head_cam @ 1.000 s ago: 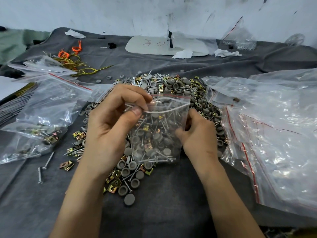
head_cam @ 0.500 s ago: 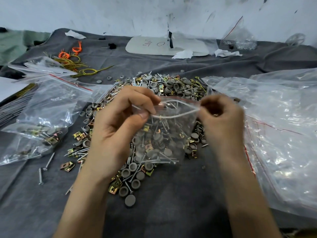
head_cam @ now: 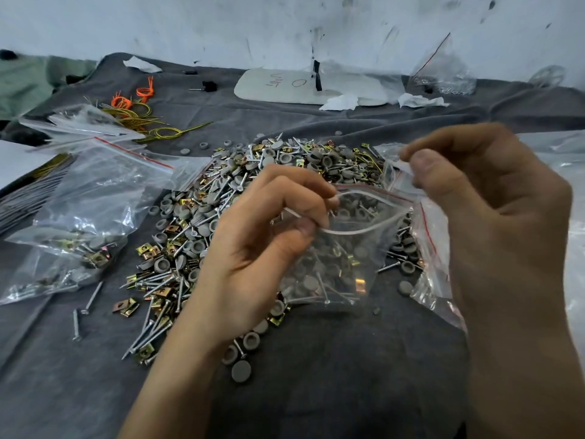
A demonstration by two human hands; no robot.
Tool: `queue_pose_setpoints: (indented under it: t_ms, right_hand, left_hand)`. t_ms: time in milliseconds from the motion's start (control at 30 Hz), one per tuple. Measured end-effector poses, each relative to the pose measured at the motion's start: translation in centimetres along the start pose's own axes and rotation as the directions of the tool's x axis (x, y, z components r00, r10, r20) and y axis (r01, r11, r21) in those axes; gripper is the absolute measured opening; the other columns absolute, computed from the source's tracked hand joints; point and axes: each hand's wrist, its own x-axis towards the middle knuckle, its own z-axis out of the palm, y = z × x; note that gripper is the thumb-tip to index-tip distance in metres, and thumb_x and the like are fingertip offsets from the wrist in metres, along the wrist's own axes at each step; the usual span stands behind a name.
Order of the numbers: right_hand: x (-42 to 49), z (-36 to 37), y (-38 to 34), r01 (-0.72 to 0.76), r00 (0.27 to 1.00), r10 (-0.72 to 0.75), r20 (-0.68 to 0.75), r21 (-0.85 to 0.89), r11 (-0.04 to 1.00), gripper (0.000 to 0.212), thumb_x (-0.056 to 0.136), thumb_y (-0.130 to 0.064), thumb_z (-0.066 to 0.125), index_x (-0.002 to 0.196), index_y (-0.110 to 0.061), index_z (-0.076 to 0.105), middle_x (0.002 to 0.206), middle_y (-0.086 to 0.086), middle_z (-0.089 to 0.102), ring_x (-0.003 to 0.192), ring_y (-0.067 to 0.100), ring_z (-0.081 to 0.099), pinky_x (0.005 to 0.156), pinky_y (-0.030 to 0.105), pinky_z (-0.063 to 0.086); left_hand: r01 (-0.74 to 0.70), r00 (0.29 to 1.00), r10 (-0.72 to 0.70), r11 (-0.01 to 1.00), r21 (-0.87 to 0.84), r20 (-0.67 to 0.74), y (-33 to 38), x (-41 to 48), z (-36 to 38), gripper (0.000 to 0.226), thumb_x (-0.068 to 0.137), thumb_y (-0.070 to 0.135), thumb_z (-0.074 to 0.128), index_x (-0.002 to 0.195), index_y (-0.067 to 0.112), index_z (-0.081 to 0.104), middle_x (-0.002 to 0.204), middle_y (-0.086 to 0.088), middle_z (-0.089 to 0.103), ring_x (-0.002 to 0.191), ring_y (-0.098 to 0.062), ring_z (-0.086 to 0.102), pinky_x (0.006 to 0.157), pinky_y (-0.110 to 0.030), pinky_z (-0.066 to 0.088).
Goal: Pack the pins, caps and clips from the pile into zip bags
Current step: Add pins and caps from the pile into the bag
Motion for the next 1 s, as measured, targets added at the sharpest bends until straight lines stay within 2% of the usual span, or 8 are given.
queue_pose_setpoints:
  t_ms: [133,200,300,367,567,733,833,1000]
  right_hand:
    - [0.3,-1.2,2.9,-0.295,0.944,0.324,0.058,-0.286,0.912,0.014,0.084,-0.014,0.070,0.078,-0.027,0.067,0.077,-0.007,0.070,0.074,0.010,0.065,0.064,0.018,0.048]
    - [-0.1,-1.2,4.5,-0.391,0.771,0.597,0.222,-0.574,0.719,0.014,0.082,-0.014,0.073,0.074,-0.025,0.068,0.076,-0.005,0.069,0.071,0.015,0.064,0.057,0.021,0.046]
    - [-0.8,-0.2,5.3,-0.289,0.537,0.795,0.281,-0.825,0.487,0.013,0.073,-0.023,0.082,0.074,-0.020,0.070,0.078,0.001,0.068,0.074,0.017,0.063,0.062,0.024,0.046]
    - [-1.0,0.7,5.3,-0.222,0.503,0.826,0.252,-0.886,0.406,0.019,0.071,-0.028,0.083,0.079,-0.018,0.069,0.085,0.002,0.066,0.081,0.020,0.063,0.072,0.028,0.050]
    - [-1.3,1.1,5.5,-0.160,0.522,0.777,0.351,-0.855,0.494,0.018,0.077,-0.018,0.076,0.071,-0.020,0.058,0.075,-0.004,0.060,0.073,0.014,0.058,0.060,0.025,0.043]
    - [-0.2,-0.3,3.9,-0.365,0.867,0.451,0.214,-0.346,0.865,0.019,0.079,-0.009,0.075,0.076,-0.026,0.065,0.072,-0.009,0.070,0.065,0.002,0.063,0.058,0.014,0.045]
    - [-0.1,-0.7,1.8,-0.188,0.980,0.190,0.061,-0.042,0.981,0.017,0.082,-0.009,0.071,0.089,-0.025,0.072,0.084,-0.010,0.074,0.074,0.001,0.068,0.065,0.011,0.049]
    - [-0.5,-0.7,-0.1,0.019,0.995,-0.016,0.103,-0.026,0.999,0.017,0.088,-0.013,0.064,0.102,-0.018,0.071,0.098,-0.007,0.073,0.089,0.003,0.068,0.074,0.011,0.049]
  left_hand:
    - [-0.012,0.992,0.004,0.998,-0.059,-0.124,-0.5,0.0,-0.9,0.025,0.089,0.010,0.046,0.093,0.028,0.063,0.110,-0.001,0.060,0.108,-0.032,0.058,0.092,-0.047,0.047]
    - [-0.014,0.984,-0.001,0.996,-0.085,-0.179,-0.7,-0.1,-1.5,0.028,0.088,0.013,0.047,0.092,0.034,0.065,0.109,0.001,0.062,0.108,-0.034,0.057,0.092,-0.052,0.043]
    - [0.003,0.970,-0.025,0.996,-0.092,-0.240,-1.0,-0.1,-2.0,0.028,0.088,0.015,0.048,0.088,0.037,0.066,0.107,0.005,0.063,0.109,-0.031,0.055,0.093,-0.056,0.041]
    - [0.012,0.967,-0.032,0.996,-0.084,-0.251,-1.2,-0.1,-2.1,0.029,0.088,0.015,0.049,0.088,0.038,0.066,0.107,0.006,0.064,0.109,-0.026,0.055,0.093,-0.055,0.040]
    - [0.024,0.975,-0.047,0.994,-0.107,-0.219,-1.3,-0.1,-1.8,0.028,0.088,0.014,0.049,0.089,0.036,0.066,0.107,0.003,0.063,0.108,-0.023,0.056,0.091,-0.048,0.043]
    - [0.019,0.993,-0.025,0.998,-0.058,-0.113,-0.5,0.0,-1.2,0.024,0.089,0.011,0.046,0.091,0.028,0.063,0.108,0.003,0.060,0.106,-0.028,0.060,0.089,-0.046,0.048]
    - [-0.009,0.999,0.009,1.000,-0.009,-0.036,0.2,0.0,-0.5,0.017,0.090,0.008,0.044,0.089,0.016,0.060,0.108,0.002,0.060,0.106,-0.026,0.061,0.089,-0.042,0.050]
    - [-0.014,1.000,0.014,1.000,-0.013,-0.006,0.8,-0.1,0.8,0.015,0.087,0.009,0.045,0.090,0.011,0.060,0.108,-0.005,0.060,0.104,-0.032,0.062,0.083,-0.058,0.050]
